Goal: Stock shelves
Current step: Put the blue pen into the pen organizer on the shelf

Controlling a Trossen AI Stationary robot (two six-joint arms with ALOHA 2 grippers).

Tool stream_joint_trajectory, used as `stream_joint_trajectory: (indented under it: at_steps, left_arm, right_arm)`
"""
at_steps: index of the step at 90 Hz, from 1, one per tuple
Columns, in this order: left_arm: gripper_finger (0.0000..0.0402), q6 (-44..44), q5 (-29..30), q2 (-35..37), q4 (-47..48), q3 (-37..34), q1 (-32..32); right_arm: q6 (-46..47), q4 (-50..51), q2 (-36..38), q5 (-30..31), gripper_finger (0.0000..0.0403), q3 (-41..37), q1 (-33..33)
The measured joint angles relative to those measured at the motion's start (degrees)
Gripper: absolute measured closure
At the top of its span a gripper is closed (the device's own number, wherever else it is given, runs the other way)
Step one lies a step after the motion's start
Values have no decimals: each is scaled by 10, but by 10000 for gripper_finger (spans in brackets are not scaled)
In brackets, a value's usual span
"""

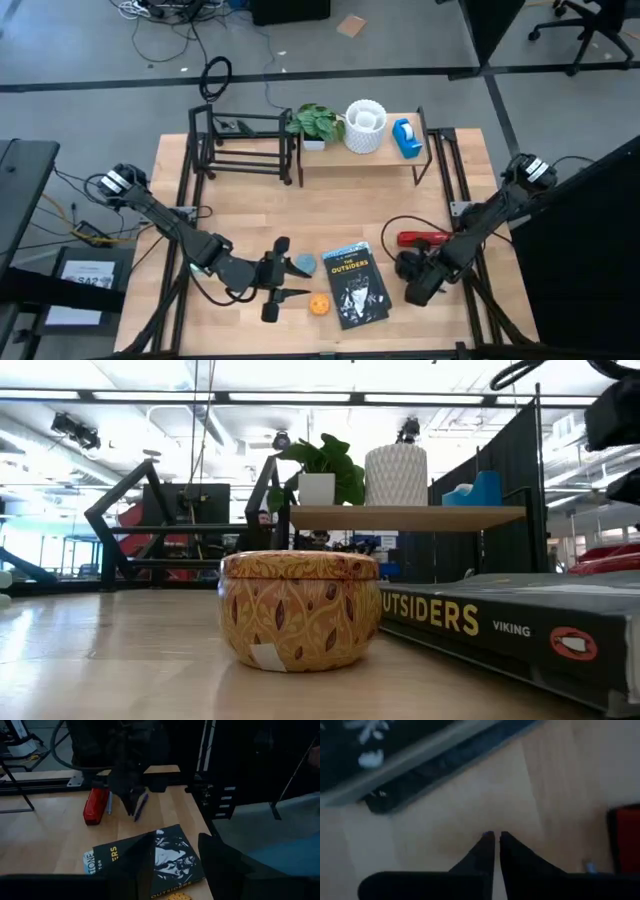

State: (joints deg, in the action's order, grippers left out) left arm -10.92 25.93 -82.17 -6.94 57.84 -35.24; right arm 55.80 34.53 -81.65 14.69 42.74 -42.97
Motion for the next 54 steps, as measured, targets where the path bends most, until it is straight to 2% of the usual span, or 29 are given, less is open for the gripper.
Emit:
stream_joint_trajectory:
  at_steps: [14,27,38,49,54]
  left_arm:
    - [271,1,0,0,0,0,0]
    - [271,1,0,0,0,0,0]
    - [271,1,0,0,0,0,0]
    - [271,1,0,0,0,0,0]
    - [271,1,0,0,0,0,0]
  right_arm:
    - [-8,-6,0,-45,393,0,3]
    - [-20,-53,1,-68,336,1,-22]
    - [1,-40,2,-22,271,2,-64]
    - [94,-14,2,52,223,-16,-104]
    - [133,-17,2,67,209,-30,-120]
